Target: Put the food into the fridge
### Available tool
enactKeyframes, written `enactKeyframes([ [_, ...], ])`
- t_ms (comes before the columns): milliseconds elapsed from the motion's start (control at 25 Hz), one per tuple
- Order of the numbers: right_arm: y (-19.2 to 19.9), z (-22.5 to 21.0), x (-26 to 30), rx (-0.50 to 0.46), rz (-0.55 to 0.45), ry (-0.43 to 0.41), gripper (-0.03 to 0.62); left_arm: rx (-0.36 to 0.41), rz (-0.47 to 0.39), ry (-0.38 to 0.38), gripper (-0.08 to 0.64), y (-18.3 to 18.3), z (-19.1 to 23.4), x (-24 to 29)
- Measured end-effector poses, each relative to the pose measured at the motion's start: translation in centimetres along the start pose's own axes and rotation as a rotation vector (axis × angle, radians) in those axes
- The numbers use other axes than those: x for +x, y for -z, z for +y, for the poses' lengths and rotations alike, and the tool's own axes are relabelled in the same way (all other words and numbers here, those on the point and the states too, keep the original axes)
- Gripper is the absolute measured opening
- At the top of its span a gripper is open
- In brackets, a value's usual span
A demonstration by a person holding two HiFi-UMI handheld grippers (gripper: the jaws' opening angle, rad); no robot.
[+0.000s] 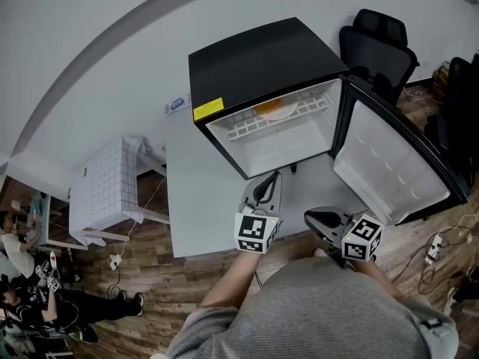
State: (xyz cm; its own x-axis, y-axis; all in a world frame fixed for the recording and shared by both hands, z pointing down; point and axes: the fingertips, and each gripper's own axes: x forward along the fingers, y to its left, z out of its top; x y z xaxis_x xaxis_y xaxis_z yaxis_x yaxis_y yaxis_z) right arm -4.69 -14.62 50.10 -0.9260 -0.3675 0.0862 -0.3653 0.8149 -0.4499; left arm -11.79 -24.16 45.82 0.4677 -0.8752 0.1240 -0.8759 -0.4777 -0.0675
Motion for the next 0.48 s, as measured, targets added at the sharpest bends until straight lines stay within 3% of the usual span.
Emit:
enactKeyframes([
  [320,-0.1,-0.1,0.4,0.0,0.015,-0.002,0.014,-0.102,0.001,0.002,0.011,1.9,-2.0,-4.8],
  [480,0.0,-0.3,0.5,-0.004,0.021,-0.002,0.013,-0.211,0.021,0.024,0.011,3.7,-4.6,-6.8],
])
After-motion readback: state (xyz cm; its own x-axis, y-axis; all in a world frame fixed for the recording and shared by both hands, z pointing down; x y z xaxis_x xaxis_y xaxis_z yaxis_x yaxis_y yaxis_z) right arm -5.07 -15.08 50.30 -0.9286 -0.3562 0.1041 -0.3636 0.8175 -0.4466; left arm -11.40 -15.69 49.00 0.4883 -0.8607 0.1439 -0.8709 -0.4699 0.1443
